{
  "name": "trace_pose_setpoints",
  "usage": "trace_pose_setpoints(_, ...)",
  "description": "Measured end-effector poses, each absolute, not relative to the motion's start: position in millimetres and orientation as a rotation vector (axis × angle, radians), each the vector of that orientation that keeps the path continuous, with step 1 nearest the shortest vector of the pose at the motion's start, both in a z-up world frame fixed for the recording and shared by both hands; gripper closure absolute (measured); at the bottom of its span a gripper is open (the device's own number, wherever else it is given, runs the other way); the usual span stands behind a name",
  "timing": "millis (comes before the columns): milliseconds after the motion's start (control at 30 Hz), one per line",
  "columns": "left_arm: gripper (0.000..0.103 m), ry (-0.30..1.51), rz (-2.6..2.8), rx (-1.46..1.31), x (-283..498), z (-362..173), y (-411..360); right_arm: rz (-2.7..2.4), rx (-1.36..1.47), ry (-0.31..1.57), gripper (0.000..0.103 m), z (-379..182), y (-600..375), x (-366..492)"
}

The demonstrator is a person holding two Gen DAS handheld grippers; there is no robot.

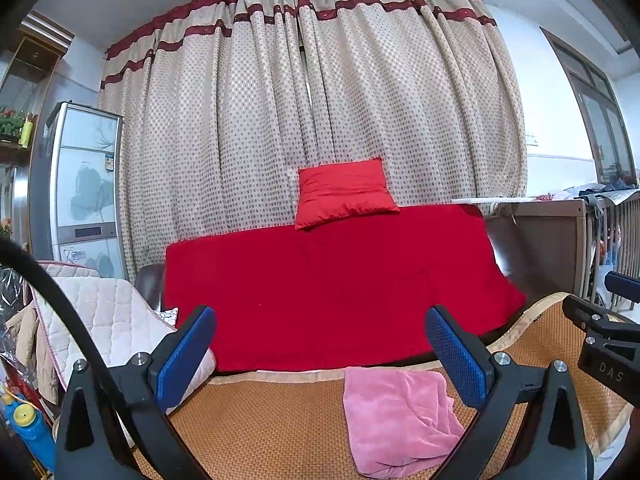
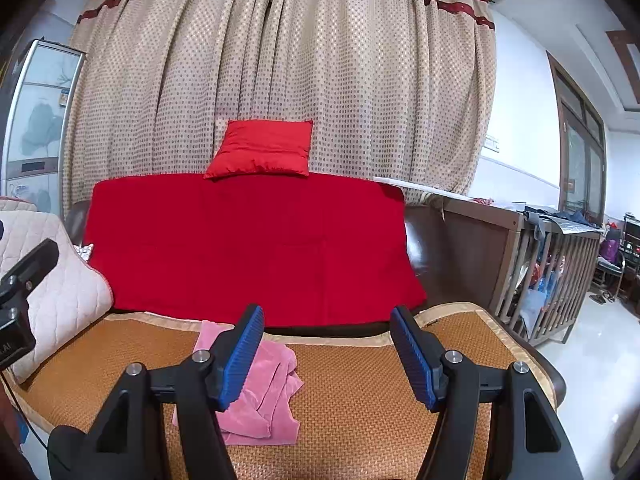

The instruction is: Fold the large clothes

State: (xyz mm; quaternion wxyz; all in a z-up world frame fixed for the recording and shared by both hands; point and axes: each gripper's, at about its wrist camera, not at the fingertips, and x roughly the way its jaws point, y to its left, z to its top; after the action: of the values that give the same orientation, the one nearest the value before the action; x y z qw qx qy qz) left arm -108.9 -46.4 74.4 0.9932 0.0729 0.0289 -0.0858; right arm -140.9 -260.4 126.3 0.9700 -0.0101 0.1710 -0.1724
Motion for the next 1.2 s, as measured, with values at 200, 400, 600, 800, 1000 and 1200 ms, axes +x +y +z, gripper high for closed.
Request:
trace_pose_setpoints(200, 0.000, 0.050, -0.159, 0.133, -109, 78, -44, -0.347, -0.023, 0.338, 0.034, 129, -262, -143)
trace_pose_setpoints(400, 0.000, 0.039, -0.149, 0.112, -111, 81, -40, -0.346, -0.022, 0.329, 0.034, 131, -263, -145)
trace_pose_setpoints(600, 0.000, 0.029, -0.144, 0.104, -114, 84, -39, -0.344, -0.021, 0.322, 0.033, 135, -262, -147)
trace_pose_setpoints(800, 0.000, 0.029, -0.138, 0.104, -114, 84, -37, -0.342, -0.020, 0.326, 0.033, 136, -261, -147)
trace_pose_setpoints(1000, 0.000, 0.043, -0.145, 0.099, -113, 83, -34, -0.339, -0.028, 0.325, 0.033, 138, -258, -146)
trace_pose_setpoints(1200, 0.000, 0.044, -0.144, 0.099, -112, 84, -33, -0.339, -0.029, 0.325, 0.033, 138, -257, -146)
